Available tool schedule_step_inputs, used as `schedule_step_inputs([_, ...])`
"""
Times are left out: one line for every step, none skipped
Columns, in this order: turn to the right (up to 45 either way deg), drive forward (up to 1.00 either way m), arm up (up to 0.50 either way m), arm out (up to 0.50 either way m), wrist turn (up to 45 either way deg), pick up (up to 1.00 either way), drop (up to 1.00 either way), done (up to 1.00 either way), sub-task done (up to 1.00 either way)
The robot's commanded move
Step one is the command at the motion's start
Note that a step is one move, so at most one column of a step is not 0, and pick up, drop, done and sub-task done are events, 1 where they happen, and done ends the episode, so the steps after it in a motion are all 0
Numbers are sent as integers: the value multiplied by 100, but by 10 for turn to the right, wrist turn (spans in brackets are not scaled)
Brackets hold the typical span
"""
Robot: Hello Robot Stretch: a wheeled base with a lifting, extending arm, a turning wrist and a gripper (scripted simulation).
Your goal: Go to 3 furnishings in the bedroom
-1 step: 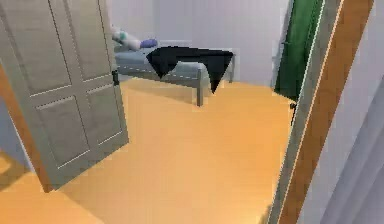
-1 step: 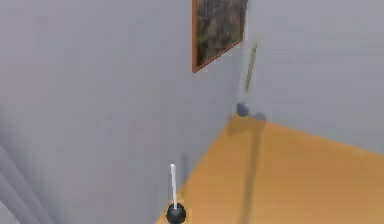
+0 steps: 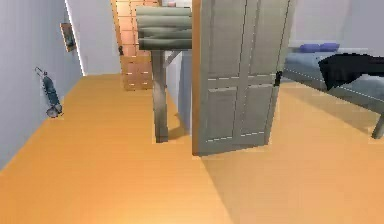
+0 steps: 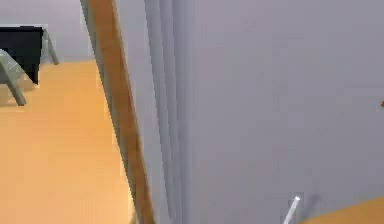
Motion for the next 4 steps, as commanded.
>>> schedule_step_inputs([-150, 0, 0, 0, 0, 0, 0, 0, 0])
schedule_step_inputs([0, 30, 0, 0, 0, 0, 0, 0, 0])
schedule_step_inputs([450, 0, 0, 0, 0, 0, 0, 0, 0])
schedule_step_inputs([240, 0, 0, 0, 0, 0, 0, 0, 0])
